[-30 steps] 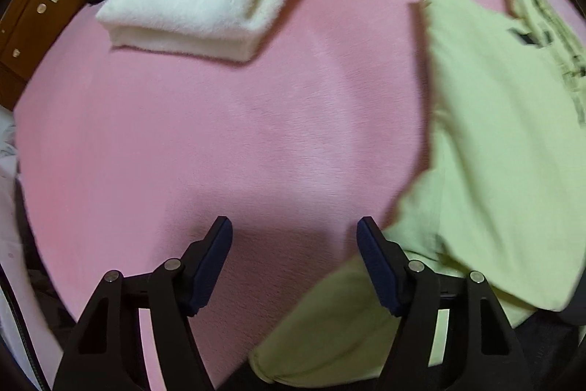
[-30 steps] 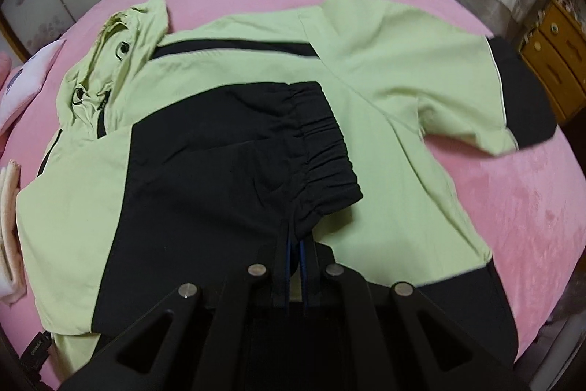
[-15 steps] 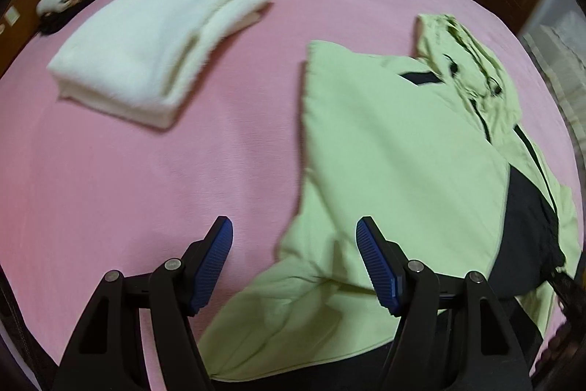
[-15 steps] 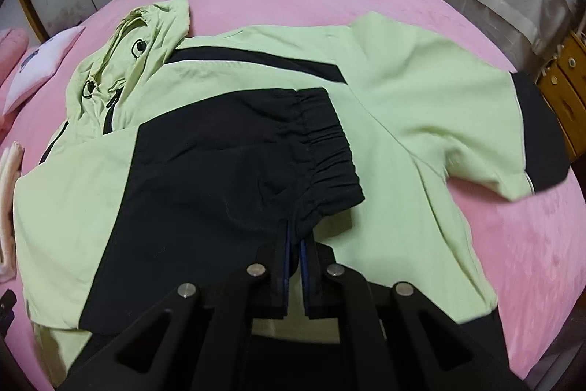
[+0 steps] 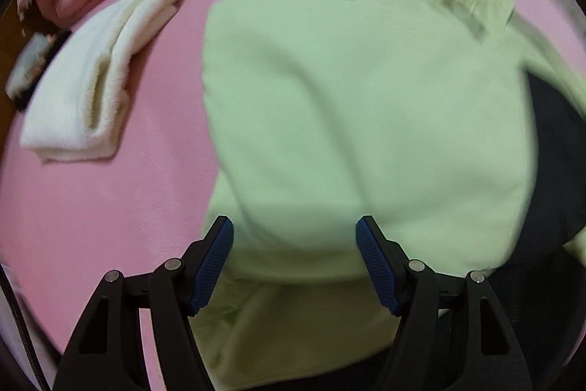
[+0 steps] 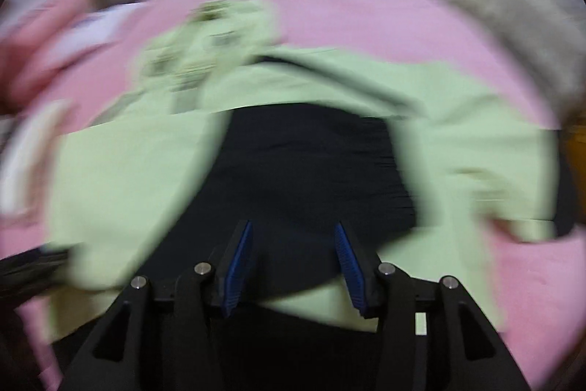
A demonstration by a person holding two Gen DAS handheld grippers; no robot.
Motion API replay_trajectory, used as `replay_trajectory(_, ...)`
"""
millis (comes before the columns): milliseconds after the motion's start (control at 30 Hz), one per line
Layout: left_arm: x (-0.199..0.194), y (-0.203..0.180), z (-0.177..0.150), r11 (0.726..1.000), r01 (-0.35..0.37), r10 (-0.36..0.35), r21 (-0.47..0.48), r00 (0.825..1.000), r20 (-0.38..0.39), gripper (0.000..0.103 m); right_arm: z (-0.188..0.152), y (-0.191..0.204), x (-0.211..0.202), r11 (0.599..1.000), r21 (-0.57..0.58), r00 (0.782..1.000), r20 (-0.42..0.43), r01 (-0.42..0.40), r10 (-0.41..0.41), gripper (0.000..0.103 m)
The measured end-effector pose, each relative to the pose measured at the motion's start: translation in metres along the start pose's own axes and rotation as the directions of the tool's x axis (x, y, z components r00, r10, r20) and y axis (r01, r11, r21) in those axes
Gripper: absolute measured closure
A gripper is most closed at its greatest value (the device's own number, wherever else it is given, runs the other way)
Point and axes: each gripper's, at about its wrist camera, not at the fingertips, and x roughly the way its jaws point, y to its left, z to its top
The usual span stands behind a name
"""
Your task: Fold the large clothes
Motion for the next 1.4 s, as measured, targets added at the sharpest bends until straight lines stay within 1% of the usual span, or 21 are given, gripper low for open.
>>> replay_trajectory(67,0.006,0.004,0.0,1.0,-0.006,0.006,-0.016,1.0,0.0,0.033,-0.002,0.02,0.018,0.981,-0.056,0.98,-0.079,-0.186,0.181,0.085)
replay_trajectory(133,0.009,0.01,0.002,0.998,0.029,-0.03,-0.055,0.999,-0.013,0.033,-0.004,0.044,0.033,0.963,-0.128,0.968,-0.124,-0.235,0.22,0.099)
replay_trajectory(200,0.012,0.01,0.004,0.997,0.04,-0.042,-0.067,0.999,-0.02,0.033,-0.005,0.066,0.05,0.942,-0.174,0.951,-0.171,-0.287,0.258,0.099)
replay_trajectory(267,0.014,0.009,0.004,0.997,0.038,-0.04,-0.069,0.999,-0.023,0.033,-0.003,0.072,0.06,0.942,-0.185,0.951,-0.182,-0.282,0.249,0.099)
replay_trajectory(400,0.016,0.005,0.008,0.997,0.023,-0.026,-0.079,0.999,-0.027,0.032,0.004,0.034,0.066,0.976,-0.102,0.973,-0.154,-0.191,0.175,0.103)
replay_trajectory(467,0.017,0.006,0.009,0.995,0.031,-0.034,-0.093,0.999,-0.032,0.032,0.006,-0.012,0.054,0.996,-0.014,0.991,-0.107,-0.083,0.081,0.103)
replay_trajectory(500,0.018,0.009,0.008,0.995,0.036,-0.04,-0.098,0.999,-0.032,0.032,0.006,-0.04,0.045,1.0,0.026,0.997,-0.079,0.008,-0.006,0.103)
replay_trajectory(600,0.02,0.014,0.01,0.989,0.05,-0.056,-0.14,0.998,-0.033,0.031,0.001,-0.103,0.02,0.973,0.119,0.98,-0.032,0.199,-0.196,0.103)
replay_trajectory(633,0.021,0.017,0.011,0.986,0.057,-0.064,-0.159,0.997,-0.036,0.031,0.0,-0.119,0.012,0.967,0.145,0.977,-0.019,0.211,-0.211,0.103)
replay_trajectory(667,0.02,0.02,0.011,0.982,0.057,-0.065,-0.179,0.997,-0.037,0.031,0.001,-0.125,0.008,0.97,0.164,0.984,-0.016,0.178,-0.177,0.103)
replay_trajectory(767,0.012,0.017,0.015,0.981,0.028,-0.034,-0.19,0.999,-0.024,0.038,0.008,-0.106,0.003,0.959,0.125,0.967,-0.006,0.254,-0.255,0.103)
replay_trajectory(800,0.007,0.015,0.016,0.983,0.02,-0.023,-0.181,1.0,-0.016,0.046,0.009,-0.091,0.002,0.969,0.106,0.974,0.015,0.224,-0.227,0.103)
replay_trajectory(867,-0.004,0.011,0.023,0.989,0.017,-0.017,-0.147,1.0,0.001,0.052,0.014,-0.068,-0.001,0.995,0.096,0.998,0.066,0.014,-0.021,0.102)
replay_trajectory(900,-0.006,0.009,0.027,0.991,0.028,-0.027,-0.132,1.0,0.007,0.053,0.017,-0.055,0.003,0.988,0.104,0.992,0.072,-0.115,0.107,0.102)
replay_trajectory(967,-0.008,0.007,0.039,0.992,0.048,-0.047,-0.12,0.999,0.012,0.063,0.021,-0.025,0.023,0.957,0.115,0.963,0.036,-0.268,0.266,0.102)
replay_trajectory(1000,-0.005,0.008,0.047,0.99,0.068,-0.067,-0.123,0.998,0.013,0.068,0.023,-0.007,0.039,0.936,0.114,0.943,0.005,-0.332,0.334,0.102)
replay_trajectory(1067,0.004,0.013,0.065,0.987,0.085,-0.081,-0.136,0.996,0.031,0.068,0.027,0.026,0.064,0.917,0.085,0.917,-0.052,-0.391,0.396,0.102)
replay_trajectory(1133,0.013,0.02,0.085,0.985,0.085,-0.075,-0.153,0.995,0.064,0.068,0.033,0.055,0.087,0.918,0.001,0.912,-0.108,-0.397,0.395,0.102)
replay_trajectory(1233,0.03,0.036,0.112,0.975,0.105,-0.086,-0.197,0.991,0.1,0.068,0.045,0.074,0.108,0.939,-0.12,0.942,-0.139,-0.321,0.305,0.102)
replay_trajectory(1367,0.052,0.05,0.149,0.98,0.052,-0.027,-0.192,0.991,0.131,0.069,0.069,0.042,0.111,0.943,-0.074,0.943,-0.102,-0.326,0.318,0.103)
replay_trajectory(1400,0.058,0.053,0.157,0.983,0.039,-0.015,-0.179,0.991,0.135,0.069,0.075,0.027,0.11,0.952,-0.053,0.952,-0.081,-0.301,0.296,0.103)
